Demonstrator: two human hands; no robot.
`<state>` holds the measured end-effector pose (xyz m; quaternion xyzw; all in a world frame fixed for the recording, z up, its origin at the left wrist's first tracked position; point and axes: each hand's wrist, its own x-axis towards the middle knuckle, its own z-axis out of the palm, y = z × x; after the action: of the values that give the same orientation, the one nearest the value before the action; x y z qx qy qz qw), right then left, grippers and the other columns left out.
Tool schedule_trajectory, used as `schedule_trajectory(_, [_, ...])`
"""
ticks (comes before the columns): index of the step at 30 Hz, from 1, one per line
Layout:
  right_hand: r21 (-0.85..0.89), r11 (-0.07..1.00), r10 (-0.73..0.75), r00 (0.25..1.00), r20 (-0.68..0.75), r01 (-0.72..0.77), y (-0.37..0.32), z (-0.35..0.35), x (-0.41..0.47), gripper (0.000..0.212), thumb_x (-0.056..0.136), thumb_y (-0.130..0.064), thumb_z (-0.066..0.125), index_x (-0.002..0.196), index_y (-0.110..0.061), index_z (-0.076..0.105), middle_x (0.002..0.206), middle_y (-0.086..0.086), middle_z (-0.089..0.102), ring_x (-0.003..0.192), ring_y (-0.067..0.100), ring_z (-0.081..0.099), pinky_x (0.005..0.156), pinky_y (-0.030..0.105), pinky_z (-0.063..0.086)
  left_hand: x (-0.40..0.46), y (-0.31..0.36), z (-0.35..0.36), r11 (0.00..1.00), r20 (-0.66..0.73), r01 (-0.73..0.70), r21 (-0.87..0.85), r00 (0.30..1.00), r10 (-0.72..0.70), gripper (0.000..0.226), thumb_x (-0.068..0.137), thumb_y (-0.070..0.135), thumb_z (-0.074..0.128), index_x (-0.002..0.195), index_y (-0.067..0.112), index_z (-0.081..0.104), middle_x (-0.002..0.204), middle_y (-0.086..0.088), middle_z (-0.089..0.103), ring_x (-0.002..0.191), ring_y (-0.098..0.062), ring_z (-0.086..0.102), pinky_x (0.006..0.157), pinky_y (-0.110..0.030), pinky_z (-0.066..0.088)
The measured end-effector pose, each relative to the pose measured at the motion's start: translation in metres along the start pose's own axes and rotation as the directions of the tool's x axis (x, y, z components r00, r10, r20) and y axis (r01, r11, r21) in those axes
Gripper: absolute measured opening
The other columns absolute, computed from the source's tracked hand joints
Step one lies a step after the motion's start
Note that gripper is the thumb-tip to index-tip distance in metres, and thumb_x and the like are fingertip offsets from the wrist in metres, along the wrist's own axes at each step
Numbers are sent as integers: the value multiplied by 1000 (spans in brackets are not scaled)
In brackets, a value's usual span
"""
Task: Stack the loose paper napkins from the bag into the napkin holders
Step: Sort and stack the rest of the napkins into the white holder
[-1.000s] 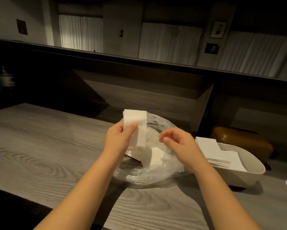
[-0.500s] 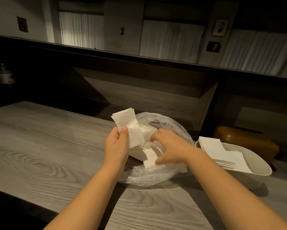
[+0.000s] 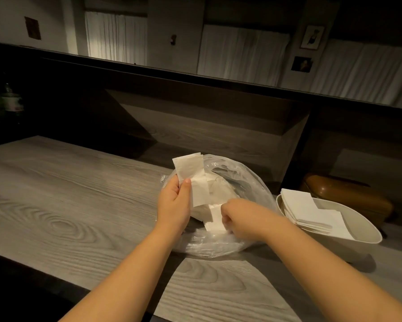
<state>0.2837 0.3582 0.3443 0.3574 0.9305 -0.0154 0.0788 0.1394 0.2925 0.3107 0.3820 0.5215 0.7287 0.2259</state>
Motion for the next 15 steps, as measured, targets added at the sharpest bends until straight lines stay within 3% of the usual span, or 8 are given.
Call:
schedule_trajectory(6, [-208,978,10,999,-49,-20,-10,5,-1,41,90,-15,64,127,-11,48,124,8,42,87,23,53,70,31,44,-1,-4,1,999,8,21,38,1000,-21,20,104,23,45,103,31,64,95,13,67,86,-1,64,63,-14,48])
schedule_trajectory(11, [-170,985,5,986,-164,-33,-10,6,6,36,94,-35,56,124,-17,50,122,4,52,95,22,56,70,30,42,-5,-2,2,999,11,52,8,999,-53,24,104,23,45,97,40,60,97,13,66,90,-4,63,73,-24,52])
schedule_trajectory(15, [-49,998,41,993,-110,-47,-6,5,9,54,86,-56,60,124,-19,54,121,0,49,97,16,46,76,29,40,-4,-2,3,997,-15,78,-28,997,-78,24,105,23,43,98,38,61,98,13,67,87,-1,63,66,-17,49])
